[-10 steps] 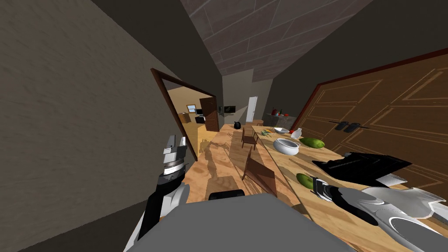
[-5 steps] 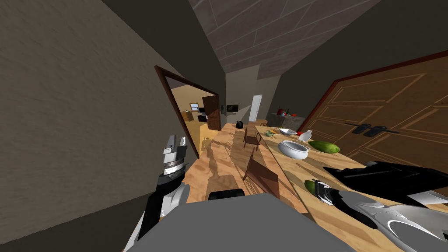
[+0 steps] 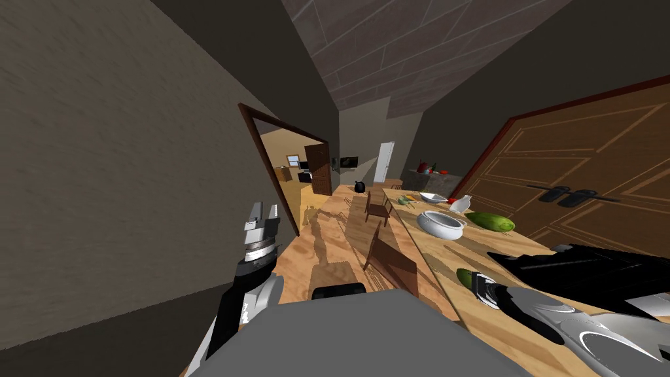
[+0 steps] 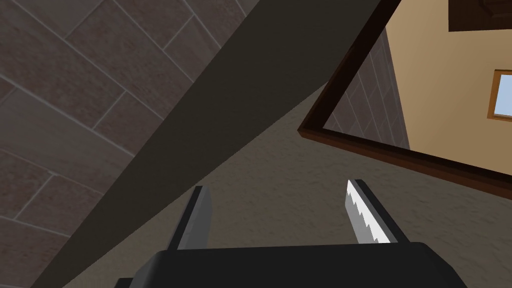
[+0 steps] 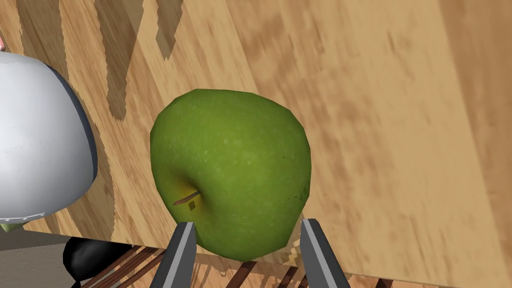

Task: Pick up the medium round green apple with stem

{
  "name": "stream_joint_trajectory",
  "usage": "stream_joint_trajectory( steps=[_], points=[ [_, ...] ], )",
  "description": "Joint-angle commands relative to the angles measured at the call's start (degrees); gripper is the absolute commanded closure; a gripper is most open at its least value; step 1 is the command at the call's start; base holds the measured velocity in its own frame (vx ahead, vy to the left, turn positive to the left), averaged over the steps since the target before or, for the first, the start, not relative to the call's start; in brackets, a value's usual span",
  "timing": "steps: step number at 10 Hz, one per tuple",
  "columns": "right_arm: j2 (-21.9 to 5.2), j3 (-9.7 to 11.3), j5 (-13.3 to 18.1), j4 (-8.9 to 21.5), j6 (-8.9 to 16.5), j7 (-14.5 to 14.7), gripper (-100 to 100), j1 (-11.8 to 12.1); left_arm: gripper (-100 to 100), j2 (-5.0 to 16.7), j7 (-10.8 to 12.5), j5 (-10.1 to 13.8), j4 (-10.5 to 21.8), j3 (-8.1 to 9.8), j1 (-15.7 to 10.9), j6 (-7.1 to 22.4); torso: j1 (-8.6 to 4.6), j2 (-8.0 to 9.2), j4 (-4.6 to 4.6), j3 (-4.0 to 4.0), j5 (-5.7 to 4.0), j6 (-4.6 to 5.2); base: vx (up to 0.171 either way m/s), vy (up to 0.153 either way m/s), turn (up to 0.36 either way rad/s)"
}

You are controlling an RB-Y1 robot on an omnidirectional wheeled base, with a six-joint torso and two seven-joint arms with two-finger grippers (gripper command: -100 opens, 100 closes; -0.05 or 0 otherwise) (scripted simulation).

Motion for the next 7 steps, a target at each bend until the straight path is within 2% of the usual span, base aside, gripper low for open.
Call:
stream_joint_trajectory(
  steps=[1,2,3,4,5,6,7],
  points=[
    [0.00,0.00,0.00,0.00,0.00,0.00,100,0.00,0,0.00,0.00,0.00,0.00,0.00,0.00,0.00,0.00,0.00,0.00,0.00,0.00,0.00,0.000,0.000,0.000],
    [0.00,0.00,0.00,0.00,0.00,0.00,100,0.00,0,0.00,0.00,0.00,0.00,0.00,0.00,0.00,0.01,-0.01,0.00,0.00,0.00,0.00,0.000,0.000,0.000],
    [0.00,0.00,0.00,0.00,0.01,0.01,0,0.00,0,0.00,0.00,0.00,0.00,0.00,0.00,0.00,0.02,-0.01,0.00,-0.01,0.01,0.00,0.000,0.000,0.000],
    [-0.58,-0.73,0.09,-0.02,-1.21,1.11,100,-0.02,0,0.00,0.00,0.00,0.00,0.00,0.00,0.00,0.02,-0.01,0.00,-0.01,0.01,0.00,0.033,0.032,-0.211],
    [-1.51,-0.84,0.24,-0.86,-1.94,1.39,100,0.09,0,0.00,0.00,0.00,0.00,0.00,0.01,0.00,0.13,-0.05,-0.04,-0.04,0.05,0.15,0.072,0.090,-0.297],
    [-0.92,-0.90,0.15,-0.24,-1.43,1.19,100,-0.08,0,-0.01,0.00,0.00,0.00,0.00,0.01,0.00,0.35,-0.13,-0.05,-0.08,0.08,0.15,0.031,0.051,-0.077],
    [-0.94,-0.99,0.17,-0.12,-1.69,1.51,0,0.00,0,0.00,0.00,0.00,0.00,0.00,0.00,0.00,0.27,-0.10,-0.02,-0.06,0.08,-0.01,0.002,0.009,0.005]
  ],
)
